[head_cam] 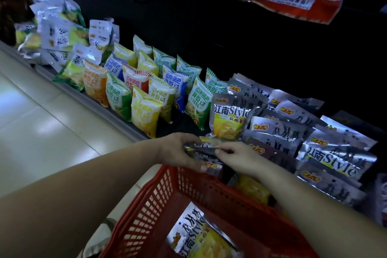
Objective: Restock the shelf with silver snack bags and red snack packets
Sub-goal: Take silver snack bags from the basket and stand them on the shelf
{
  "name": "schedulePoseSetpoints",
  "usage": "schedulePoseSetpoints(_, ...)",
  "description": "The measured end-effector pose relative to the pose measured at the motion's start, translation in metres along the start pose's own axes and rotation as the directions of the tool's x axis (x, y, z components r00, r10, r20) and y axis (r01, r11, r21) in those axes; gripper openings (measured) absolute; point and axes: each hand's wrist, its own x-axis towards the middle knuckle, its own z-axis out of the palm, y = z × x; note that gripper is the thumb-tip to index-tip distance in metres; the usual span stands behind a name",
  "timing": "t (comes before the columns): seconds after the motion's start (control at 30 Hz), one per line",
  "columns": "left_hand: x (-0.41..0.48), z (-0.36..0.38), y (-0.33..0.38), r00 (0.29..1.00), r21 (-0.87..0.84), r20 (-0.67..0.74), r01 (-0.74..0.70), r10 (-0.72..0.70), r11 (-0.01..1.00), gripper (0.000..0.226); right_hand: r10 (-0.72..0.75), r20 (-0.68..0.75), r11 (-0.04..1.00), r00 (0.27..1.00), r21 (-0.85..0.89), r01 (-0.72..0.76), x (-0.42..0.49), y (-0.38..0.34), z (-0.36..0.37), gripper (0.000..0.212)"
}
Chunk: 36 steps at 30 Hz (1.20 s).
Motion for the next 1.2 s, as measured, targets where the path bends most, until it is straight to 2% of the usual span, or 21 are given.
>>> schedulePoseSetpoints(0.13,0.003,0.000,0.003,0.991,-0.109,-0.100,-0.096,0.085,0.989,0.040,-0.018,0.062,1.000,0.998,-0.014,0.019,-0.001,-0.007,0.000,0.031)
schedulePoseSetpoints(0.23,0.006,0.003,0.006,0.987,-0.187,-0.162,-0.049,0.018,0.981,0.014,0.007,0.103,1.000,0.995,0.003,-0.007,-0.005,-0.010,-0.005,0.028)
schedulePoseSetpoints(0.3,0.006,0.005,0.007,0.988,-0.200,-0.149,0.002,-0.032,0.980,0.020,0.045,0.104,0.996,0.994,0.077,-0.053,-0.008,-0.009,-0.007,0.020)
schedulePoseSetpoints(0.37,0.004,0.006,0.006,0.990,-0.200,-0.138,0.012,-0.040,0.980,0.025,0.064,0.091,0.989,0.994,0.126,-0.075,-0.010,-0.011,-0.008,0.026)
schedulePoseSetpoints(0.43,0.001,0.002,0.006,0.987,-0.271,-0.152,0.015,-0.058,0.963,0.029,0.053,0.048,0.992,0.997,0.111,-0.058,-0.010,-0.012,-0.009,0.023)
schedulePoseSetpoints(0.53,0.005,-0.004,0.006,0.973,-0.340,-0.218,-0.003,-0.075,0.940,0.030,0.000,-0.173,1.000,0.985,-0.012,-0.003,-0.007,-0.012,-0.010,0.016)
schedulePoseSetpoints(0.6,0.012,-0.008,0.006,0.954,-0.308,-0.295,-0.041,-0.054,0.950,0.026,-0.026,-0.340,0.999,0.940,-0.038,0.013,-0.002,-0.008,-0.011,0.023)
schedulePoseSetpoints(0.67,0.020,-0.012,0.010,0.928,-0.245,-0.373,-0.091,-0.007,0.965,0.024,-0.056,-0.442,0.997,0.895,-0.070,0.027,0.010,-0.004,-0.019,0.030)
schedulePoseSetpoints(0.8,0.035,-0.013,0.024,0.895,-0.181,-0.442,-0.159,0.064,0.970,0.034,-0.107,-0.595,0.954,0.796,-0.288,-0.087,0.048,0.001,-0.051,0.044)
schedulePoseSetpoints(0.87,0.041,-0.011,0.025,0.879,-0.165,-0.470,-0.176,0.080,0.970,0.038,-0.155,-0.606,0.905,0.780,-0.404,-0.134,0.066,0.001,-0.064,0.053)
schedulePoseSetpoints(1.03,0.047,-0.014,0.015,0.861,-0.213,-0.506,-0.174,0.043,0.962,0.045,-0.163,-0.516,0.806,0.841,-0.561,-0.188,0.098,-0.003,-0.078,0.064)
schedulePoseSetpoints(1.1,0.049,-0.015,0.008,0.858,-0.211,-0.512,-0.168,0.037,0.963,0.045,-0.127,-0.509,0.777,0.851,-0.585,-0.233,0.103,-0.002,-0.076,0.057)
schedulePoseSetpoints(1.2,0.048,-0.015,0.003,0.859,-0.195,-0.512,-0.142,0.023,0.970,0.043,-0.134,-0.550,0.762,0.825,-0.589,-0.269,0.100,-0.001,-0.072,0.024)
